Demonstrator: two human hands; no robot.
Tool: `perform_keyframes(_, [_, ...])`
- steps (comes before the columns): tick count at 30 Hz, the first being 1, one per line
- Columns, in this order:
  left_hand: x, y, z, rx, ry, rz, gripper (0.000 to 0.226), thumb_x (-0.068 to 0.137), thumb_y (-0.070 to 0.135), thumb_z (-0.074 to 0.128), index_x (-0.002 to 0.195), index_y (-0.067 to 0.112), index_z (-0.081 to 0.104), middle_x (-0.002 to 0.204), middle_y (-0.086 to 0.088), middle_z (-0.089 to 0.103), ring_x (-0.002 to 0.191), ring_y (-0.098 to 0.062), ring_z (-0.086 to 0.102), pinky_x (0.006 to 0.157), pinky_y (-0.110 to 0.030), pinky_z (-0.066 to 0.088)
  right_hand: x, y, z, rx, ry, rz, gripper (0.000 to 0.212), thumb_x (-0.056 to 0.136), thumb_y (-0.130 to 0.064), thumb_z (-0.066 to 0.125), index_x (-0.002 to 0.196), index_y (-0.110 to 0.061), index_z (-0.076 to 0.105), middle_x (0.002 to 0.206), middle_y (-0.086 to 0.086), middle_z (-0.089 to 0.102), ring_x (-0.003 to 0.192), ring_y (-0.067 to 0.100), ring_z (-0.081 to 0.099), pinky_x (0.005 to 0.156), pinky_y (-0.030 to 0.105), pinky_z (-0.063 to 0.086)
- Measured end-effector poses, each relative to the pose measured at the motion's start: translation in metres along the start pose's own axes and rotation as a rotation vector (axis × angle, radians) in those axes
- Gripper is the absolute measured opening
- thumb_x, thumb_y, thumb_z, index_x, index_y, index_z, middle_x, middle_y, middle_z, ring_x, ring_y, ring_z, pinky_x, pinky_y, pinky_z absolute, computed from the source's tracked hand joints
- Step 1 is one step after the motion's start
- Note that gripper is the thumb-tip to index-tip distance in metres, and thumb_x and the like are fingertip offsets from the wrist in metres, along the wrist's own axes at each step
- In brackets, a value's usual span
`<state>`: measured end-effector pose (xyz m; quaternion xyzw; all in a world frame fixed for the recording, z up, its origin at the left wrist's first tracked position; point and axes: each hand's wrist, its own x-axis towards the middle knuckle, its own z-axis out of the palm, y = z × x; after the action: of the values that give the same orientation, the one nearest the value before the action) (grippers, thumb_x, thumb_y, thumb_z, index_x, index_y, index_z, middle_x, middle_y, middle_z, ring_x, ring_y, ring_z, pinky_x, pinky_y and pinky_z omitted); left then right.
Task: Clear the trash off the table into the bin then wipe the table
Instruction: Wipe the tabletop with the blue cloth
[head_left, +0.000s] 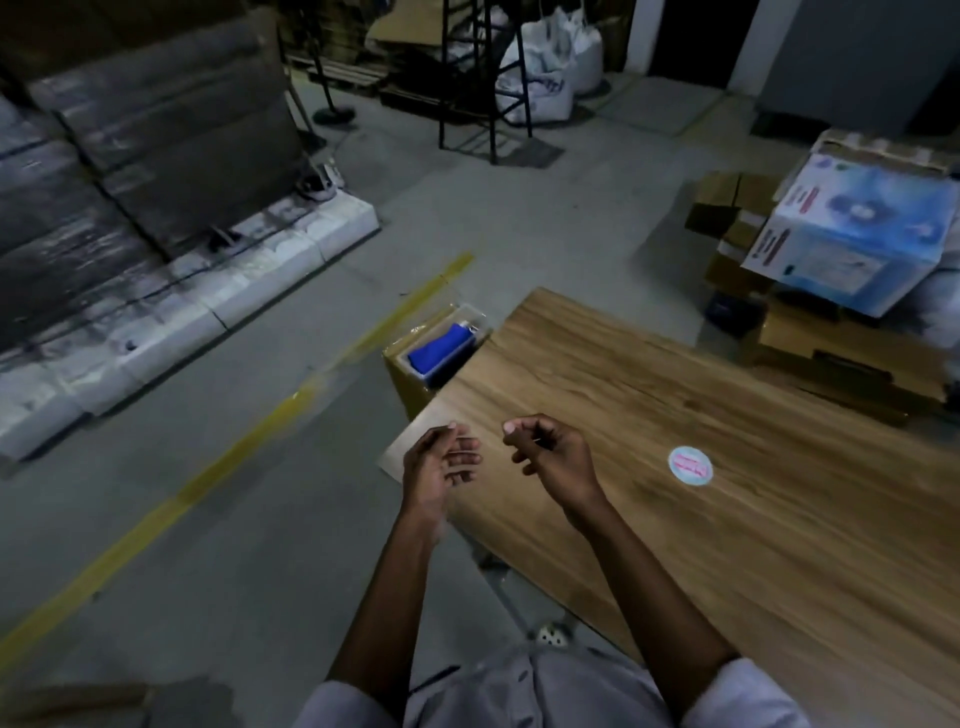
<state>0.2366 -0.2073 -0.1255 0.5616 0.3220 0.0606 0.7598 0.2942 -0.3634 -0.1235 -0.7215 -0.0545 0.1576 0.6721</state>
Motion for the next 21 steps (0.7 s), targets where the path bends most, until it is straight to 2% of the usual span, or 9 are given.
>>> perform_keyframes(3, [0.036,0.011,0.0,0.027,-0.039,-0.026,0.024,0.102,0.026,0.055,0.109,0.007,0.069,0.09,-0.009,0.076,0.08,-0.025,0.07,0.072,-0.037,0.053,0.03,-0.003,0.015,0.011,0.031,0.046,0.011,0.095,-0.02,0.072,0.099,-0.011,0.076,0.089,0.006,0.077,0.067,0.011,0.065,0.058,0.026,0.05])
perform_keyframes(9, [0.117,0.024,-0.027,0.051,-0.083,-0.13,0.021,0.101,0.024,0.057,0.108,0.008,0.07,0.095,-0.013,0.076,0.081,-0.026,0.071,0.07,-0.037,0.053,0.09,0.004,0.062,0.019,0.093,0.131,0.011,0.095,-0.025,0.071,0.098,-0.015,0.077,0.088,0.005,0.077,0.07,0.015,0.066,0.061,0.031,0.051])
perform_keyframes(14, [0.219,0.051,-0.067,0.081,-0.141,-0.232,0.024,0.101,0.025,0.059,0.109,0.006,0.072,0.093,-0.011,0.077,0.078,-0.023,0.07,0.067,-0.034,0.054,0.159,0.019,0.132,0.031,0.211,0.217,0.008,0.094,-0.021,0.072,0.096,-0.015,0.077,0.085,0.007,0.077,0.068,0.017,0.065,0.06,0.033,0.05])
perform_keyframes(18, [0.305,0.085,-0.104,0.088,-0.168,-0.311,0.024,0.099,0.02,0.06,0.111,0.003,0.071,0.096,-0.014,0.075,0.072,-0.017,0.071,0.06,-0.025,0.056,0.218,0.028,0.203,0.004,0.268,0.29,0.008,0.094,-0.016,0.071,0.098,-0.017,0.078,0.086,0.006,0.076,0.068,0.012,0.064,0.06,0.03,0.049])
perform_keyframes(21, [0.363,0.102,-0.123,0.145,-0.185,-0.363,0.024,0.096,0.025,0.063,0.107,0.008,0.074,0.101,-0.014,0.077,0.083,-0.023,0.074,0.071,-0.03,0.054,0.259,0.028,0.247,-0.024,0.251,0.325,0.008,0.095,-0.017,0.071,0.099,-0.02,0.078,0.089,-0.001,0.077,0.072,0.009,0.067,0.065,0.026,0.052])
